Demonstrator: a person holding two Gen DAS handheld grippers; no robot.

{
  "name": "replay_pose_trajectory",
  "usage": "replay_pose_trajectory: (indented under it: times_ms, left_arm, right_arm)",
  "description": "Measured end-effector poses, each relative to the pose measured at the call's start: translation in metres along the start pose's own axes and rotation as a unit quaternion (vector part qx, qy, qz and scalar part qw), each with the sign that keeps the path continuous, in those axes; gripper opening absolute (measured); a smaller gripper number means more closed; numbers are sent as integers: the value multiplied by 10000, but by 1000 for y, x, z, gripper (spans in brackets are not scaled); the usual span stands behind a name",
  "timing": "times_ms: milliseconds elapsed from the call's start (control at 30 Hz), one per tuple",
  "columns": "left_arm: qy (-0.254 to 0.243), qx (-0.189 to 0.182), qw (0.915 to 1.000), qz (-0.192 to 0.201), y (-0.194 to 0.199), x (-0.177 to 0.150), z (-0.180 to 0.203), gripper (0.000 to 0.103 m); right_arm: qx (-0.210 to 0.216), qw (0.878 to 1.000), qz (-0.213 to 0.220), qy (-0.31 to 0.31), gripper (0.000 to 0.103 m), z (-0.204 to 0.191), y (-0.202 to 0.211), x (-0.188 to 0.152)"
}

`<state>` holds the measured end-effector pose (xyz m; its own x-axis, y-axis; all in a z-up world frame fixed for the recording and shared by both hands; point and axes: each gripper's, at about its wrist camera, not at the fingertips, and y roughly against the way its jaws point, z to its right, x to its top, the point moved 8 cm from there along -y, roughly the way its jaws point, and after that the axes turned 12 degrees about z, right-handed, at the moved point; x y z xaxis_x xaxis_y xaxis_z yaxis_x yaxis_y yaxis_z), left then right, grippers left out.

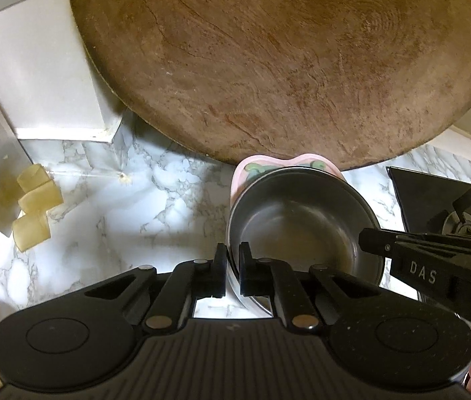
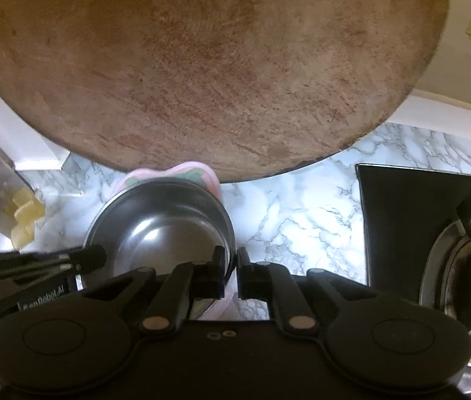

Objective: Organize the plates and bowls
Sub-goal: 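Carry the pink pot over and lower it into the steel bowl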

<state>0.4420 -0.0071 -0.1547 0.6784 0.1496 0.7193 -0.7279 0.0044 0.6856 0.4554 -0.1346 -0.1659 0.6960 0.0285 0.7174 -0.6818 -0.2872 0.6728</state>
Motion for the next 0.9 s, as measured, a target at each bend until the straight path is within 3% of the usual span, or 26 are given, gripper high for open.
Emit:
replay_pose_trajectory:
  times_ms: [533,900]
  left_arm:
    - [-163,-89,9993,310,78,1,9,6]
    - [-126,-186,9985,494,158,-25,1,6]
  right_arm:
    - [106,9995,273,85,7,-14,72,-2]
    - [285,9984,482,24,8,-32,150,-20]
